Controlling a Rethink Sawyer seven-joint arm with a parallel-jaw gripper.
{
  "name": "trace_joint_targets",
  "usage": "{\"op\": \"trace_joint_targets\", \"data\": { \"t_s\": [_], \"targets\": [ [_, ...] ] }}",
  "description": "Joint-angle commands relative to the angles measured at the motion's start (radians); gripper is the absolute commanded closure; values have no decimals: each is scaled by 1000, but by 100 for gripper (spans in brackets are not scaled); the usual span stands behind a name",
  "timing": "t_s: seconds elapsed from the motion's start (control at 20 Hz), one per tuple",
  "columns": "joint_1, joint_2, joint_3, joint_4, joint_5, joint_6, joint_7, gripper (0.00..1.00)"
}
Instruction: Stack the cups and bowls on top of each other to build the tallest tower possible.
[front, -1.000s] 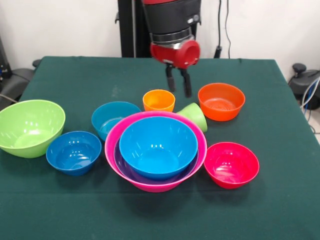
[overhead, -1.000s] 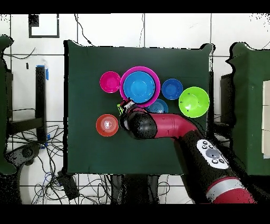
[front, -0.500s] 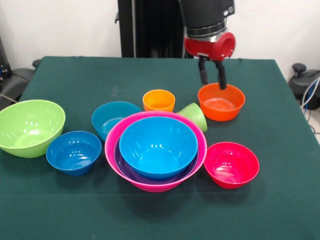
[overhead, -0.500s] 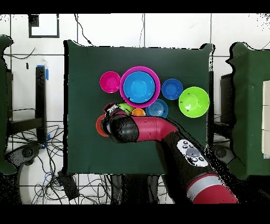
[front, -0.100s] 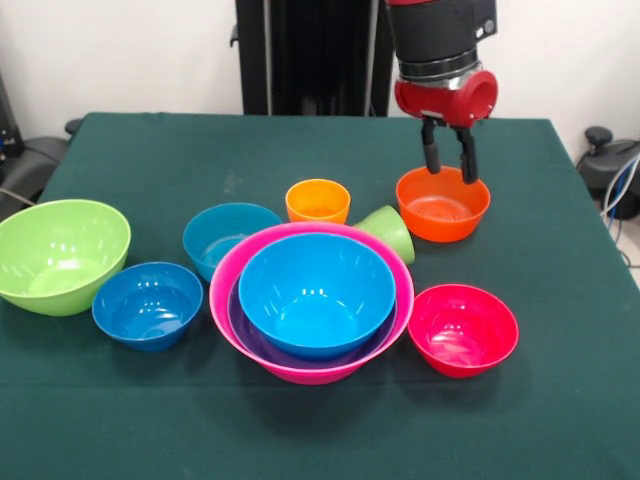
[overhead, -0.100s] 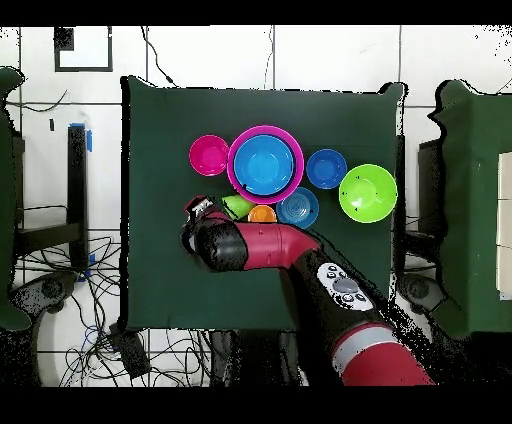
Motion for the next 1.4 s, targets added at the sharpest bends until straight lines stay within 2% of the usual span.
{"op": "trace_joint_targets", "data": {
  "t_s": [0.05,0.55,1.1,1.4],
  "targets": [
    [35,80,-73,16,55,-86,155,0],
    [69,174,-84,-28,103,-180,144,0],
    [127,179,-49,-11,206,-228,191,0],
    [140,193,-46,-10,234,-257,185,0]
  ]
}}
